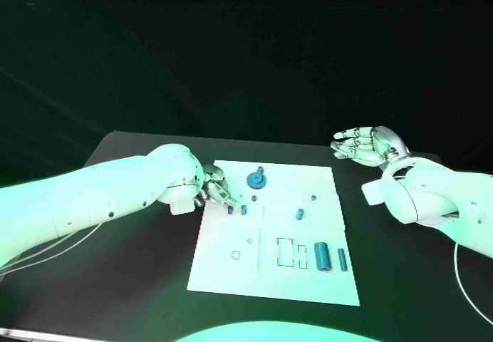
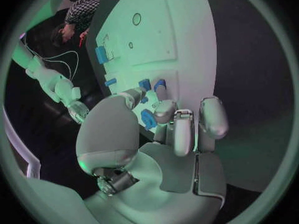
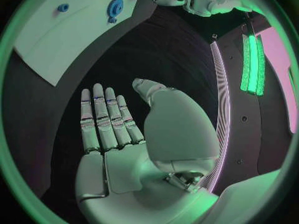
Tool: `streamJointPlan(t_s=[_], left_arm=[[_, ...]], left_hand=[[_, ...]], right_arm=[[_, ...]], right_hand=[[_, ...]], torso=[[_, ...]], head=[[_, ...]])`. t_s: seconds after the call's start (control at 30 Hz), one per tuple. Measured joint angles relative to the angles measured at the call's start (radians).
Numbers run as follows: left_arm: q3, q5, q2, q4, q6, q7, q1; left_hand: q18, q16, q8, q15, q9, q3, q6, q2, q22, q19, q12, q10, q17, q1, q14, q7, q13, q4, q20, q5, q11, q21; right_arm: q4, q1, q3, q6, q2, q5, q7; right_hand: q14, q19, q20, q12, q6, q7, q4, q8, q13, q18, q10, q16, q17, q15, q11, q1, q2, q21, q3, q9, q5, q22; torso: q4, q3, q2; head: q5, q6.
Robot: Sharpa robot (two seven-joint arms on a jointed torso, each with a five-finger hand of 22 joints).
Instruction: Assemble the parts on the task board
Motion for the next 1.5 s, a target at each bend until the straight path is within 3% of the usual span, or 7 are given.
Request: streamJointPlan(t_s=[0.37, 0.43, 0.53, 0.67, 0.9, 1.17, 1.5], left_arm=[[0.023, 0.009, -0.014, 0.019, -0.06, 0.019, 0.0], [0.028, 0.011, -0.018, 0.024, -0.076, 0.032, 0.0], [0.034, 0.02, -0.023, 0.03, -0.119, 0.075, 0.001], [0.036, 0.04, -0.022, 0.033, -0.192, 0.177, 0.001], [0.008, 0.029, 0.009, 0.021, -0.309, 0.394, 0.0], [-0.017, -0.145, 0.046, -0.013, -0.348, 0.521, -0.012], [-0.03, -0.309, 0.078, -0.053, -0.333, 0.559, -0.019]], left_hand=[[0.0, -0.014, -0.01, 0.0, 0.0, -0.058, -0.017, 0.009, -0.045, -0.023, -0.04, -0.048, 0.0, -0.009, 0.0, 0.013, -0.063, 0.0, 0.0, 0.0, 0.005, -0.025], [0.0, -0.042, -0.024, 0.004, 0.0, -0.07, -0.056, 0.023, -0.118, -0.071, -0.084, -0.101, 0.0, 0.004, 0.004, 0.026, -0.133, 0.0, 0.005, 0.004, 0.016, -0.064], [0.039, -0.096, -0.062, 0.042, -0.019, -0.081, -0.152, 0.038, -0.27, -0.179, -0.173, -0.255, -0.007, 0.066, -0.002, 0.07, -0.28, 0.002, 0.03, 0.008, 0.057, -0.155], [0.067, -0.171, -0.098, 0.084, -0.061, -0.063, -0.231, 0.051, -0.458, -0.319, -0.228, -0.389, -0.12, 0.177, -0.076, 0.119, -0.353, -0.001, 0.069, 0.012, 0.102, -0.281], [0.071, -0.431, -0.185, 0.136, -0.196, 0.074, -0.304, -0.007, -0.546, -0.419, -0.468, -0.573, -0.542, 0.373, -0.405, 0.151, -0.552, -0.039, 0.121, 0.012, 0.153, -0.411], [0.071, -0.453, -0.207, 0.147, -0.278, 0.05, -0.3, -0.028, -0.567, -0.44, -0.552, -0.593, -0.612, 0.386, -0.447, 0.151, -0.65, -0.047, 0.132, 0.012, 0.163, -0.448], [0.071, -0.396, -0.249, 0.139, -0.358, 0.018, -0.239, -0.033, -0.565, -0.414, -0.565, -0.559, -0.64, 0.399, -0.431, 0.132, -0.701, -0.048, 0.128, 0.007, 0.158, -0.441]], right_arm=[[-0.003, -0.002, 0.0, 0.002, 0.0, 0.0, 0.001], [-0.004, -0.002, 0.0, 0.002, 0.0, 0.001, 0.002], [-0.005, -0.002, 0.0, 0.002, -0.001, 0.001, 0.002], [-0.007, -0.002, 0.0, 0.002, -0.002, 0.001, 0.002], [-0.008, -0.002, 0.0, 0.003, -0.002, 0.002, 0.002], [-0.008, -0.002, 0.0, 0.003, -0.002, 0.002, 0.002], [-0.008, -0.003, 0.0, 0.004, -0.001, 0.002, 0.002]], right_hand=[[0.004, -0.055, 0.002, 0.0, 0.0, 0.0, -0.005, 0.0, 0.0, 0.0, -0.004, -0.006, -0.007, 0.004, 0.004, -0.004, -0.004, -0.005, -0.005, -0.006, 0.0, -0.022], [0.004, -0.055, 0.002, 0.0, 0.0, 0.0, -0.005, 0.0, 0.0, 0.0, -0.004, -0.006, -0.007, 0.004, 0.004, -0.004, -0.004, -0.005, -0.005, -0.006, 0.0, -0.022], [0.004, -0.055, 0.002, 0.0, 0.0, 0.0, -0.005, 0.0, 0.0, 0.0, -0.004, -0.006, -0.008, 0.004, 0.004, -0.004, -0.004, -0.005, -0.005, -0.005, 0.0, -0.022], [0.004, -0.055, 0.002, 0.0, 0.0, 0.0, -0.005, 0.0, 0.0, 0.0, -0.004, -0.006, -0.008, 0.004, 0.004, -0.004, -0.004, -0.005, -0.005, -0.005, 0.0, -0.022], [0.004, -0.055, 0.002, 0.0, 0.0, 0.0, -0.005, 0.0, 0.0, 0.0, -0.004, -0.006, -0.008, 0.004, 0.004, -0.004, -0.004, -0.005, -0.005, -0.005, 0.0, -0.022], [0.004, -0.055, 0.002, 0.0, 0.0, 0.0, -0.005, 0.0, 0.0, 0.0, -0.004, -0.006, -0.008, 0.004, 0.004, -0.004, -0.004, -0.005, -0.005, -0.005, 0.0, -0.022], [0.004, -0.055, 0.002, 0.0, 0.0, 0.0, -0.005, 0.0, 0.0, 0.0, -0.004, -0.006, -0.009, 0.004, 0.004, -0.004, -0.004, -0.005, -0.005, -0.006, 0.0, -0.022]], torso=[[0.0, 0.0003, 0.0], [0.0004, 0.0006, 0.0], [0.0007, 0.0006, 0.0], [0.0011, 0.0012, 0.0], [0.0011, 0.0011, 0.0], [0.0001, 0.0001, 0.001], [0.0006, -0.0005, 0.001]], head=[[-0.006, 0.004], [-0.007, 0.005], [-0.008, 0.006], [-0.009, 0.007], [-0.012, 0.011], [-0.015, 0.012], [-0.017, 0.012]])
